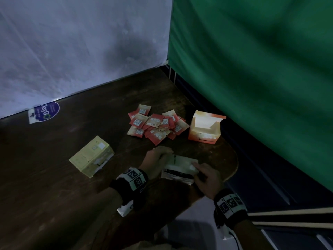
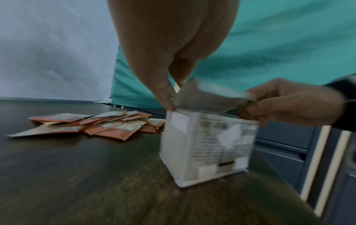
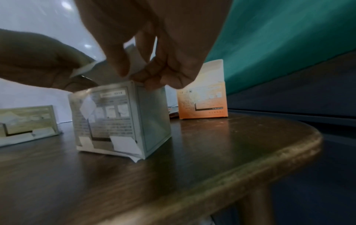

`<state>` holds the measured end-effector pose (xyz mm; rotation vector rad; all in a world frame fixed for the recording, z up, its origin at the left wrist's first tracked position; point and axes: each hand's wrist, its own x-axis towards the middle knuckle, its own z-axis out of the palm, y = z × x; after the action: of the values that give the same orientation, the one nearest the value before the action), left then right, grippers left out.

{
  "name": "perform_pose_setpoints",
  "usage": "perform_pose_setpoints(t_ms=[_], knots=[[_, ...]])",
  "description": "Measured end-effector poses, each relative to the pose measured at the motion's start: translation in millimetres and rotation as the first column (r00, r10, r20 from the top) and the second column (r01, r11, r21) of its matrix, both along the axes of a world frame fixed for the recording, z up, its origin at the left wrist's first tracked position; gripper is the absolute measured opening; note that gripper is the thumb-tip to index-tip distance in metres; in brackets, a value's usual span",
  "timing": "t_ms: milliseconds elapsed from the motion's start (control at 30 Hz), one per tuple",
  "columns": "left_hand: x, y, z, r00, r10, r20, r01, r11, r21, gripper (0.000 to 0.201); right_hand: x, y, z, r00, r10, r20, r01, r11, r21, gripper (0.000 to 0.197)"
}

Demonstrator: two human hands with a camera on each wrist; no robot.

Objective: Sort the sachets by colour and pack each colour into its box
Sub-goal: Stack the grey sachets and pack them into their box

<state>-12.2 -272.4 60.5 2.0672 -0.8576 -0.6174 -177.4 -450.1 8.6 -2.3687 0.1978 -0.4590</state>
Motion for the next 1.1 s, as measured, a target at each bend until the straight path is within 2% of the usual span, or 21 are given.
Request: perform_pose_setpoints(t_ms=[67, 133, 167, 233, 300, 367, 500, 567, 600, 767, 833, 967, 1100], knots=[[-3.6, 7.3, -3.7, 0.994, -0.11, 0.003, 0.11, 0.994, 0.016, 0.03, 0.1, 1.7, 2.4, 0.999, 0.021, -0.025, -0.021, 1.0, 0.015, 0.055], [-5.0, 14.7, -11.2, 0.961, -0.275, -0.018, 0.275, 0.952, 0.135, 0.042, -0.2, 3.7, 2.4, 0.998, 0.026, -0.057, -0.023, 0.998, 0.052, 0.071], [-4.0, 16.7, -15.8, 0.93, -0.365, 0.039, 0.35, 0.913, 0.212, 0.049, 0.6, 4.1, 2.6, 0.998, 0.008, -0.063, -0.004, 0.997, 0.071, 0.076], [-1.9, 19.8, -24.7, 0.83, -0.509, 0.228, 0.422, 0.841, 0.34, 0.055, 1.5, 5.1, 1.9, 0.998, -0.035, -0.044, 0.038, 0.997, 0.067, 0.076], [0.5, 21.8, -28.8, 0.761, -0.571, 0.309, 0.429, 0.8, 0.421, 0.054, 1.9, 5.0, 1.3, 0.998, -0.039, -0.04, 0.04, 0.998, 0.038, 0.061], [2.3, 23.9, -31.6, 0.749, -0.587, 0.306, 0.425, 0.781, 0.457, 0.052, 1.1, 5.5, -0.5, 0.997, -0.053, -0.052, 0.053, 0.999, 0.011, 0.041], [2.2, 22.9, -26.0, 0.743, -0.579, 0.335, 0.427, 0.796, 0.43, 0.05, -2.8, 7.8, 1.0, 0.996, -0.063, -0.07, 0.065, 0.998, 0.022, 0.044], [3.5, 20.7, -21.7, 0.745, -0.582, 0.326, 0.425, 0.791, 0.441, 0.051, -3.5, 7.5, 2.7, 0.992, -0.097, -0.082, 0.099, 0.995, 0.025, 0.027], [4.6, 19.3, -19.9, 0.745, -0.581, 0.328, 0.422, 0.791, 0.443, 0.052, -3.1, 6.9, 3.2, 0.991, -0.114, -0.065, 0.116, 0.993, 0.02, 0.024], [8.8, 14.4, -17.2, 0.749, -0.582, 0.316, 0.432, 0.791, 0.434, 0.051, 0.7, 2.6, 0.2, 0.991, -0.134, 0.023, 0.134, 0.991, 0.003, 0.021], [9.5, 14.2, -16.0, 0.738, -0.587, 0.331, 0.43, 0.788, 0.44, 0.05, 0.4, 1.3, -0.7, 0.993, -0.119, 0.02, 0.12, 0.993, -0.02, 0.022], [7.3, 12.2, -12.6, 0.714, -0.589, 0.378, 0.406, 0.789, 0.461, 0.049, -4.2, -1.1, -2.4, 0.995, -0.097, -0.01, 0.094, 0.981, -0.169, 0.023], [4.1, 11.7, -16.8, 0.723, -0.589, 0.359, 0.404, 0.784, 0.472, 0.053, -3.4, 0.9, -2.8, 0.991, -0.134, 0.019, 0.135, 0.978, -0.162, 0.023]])
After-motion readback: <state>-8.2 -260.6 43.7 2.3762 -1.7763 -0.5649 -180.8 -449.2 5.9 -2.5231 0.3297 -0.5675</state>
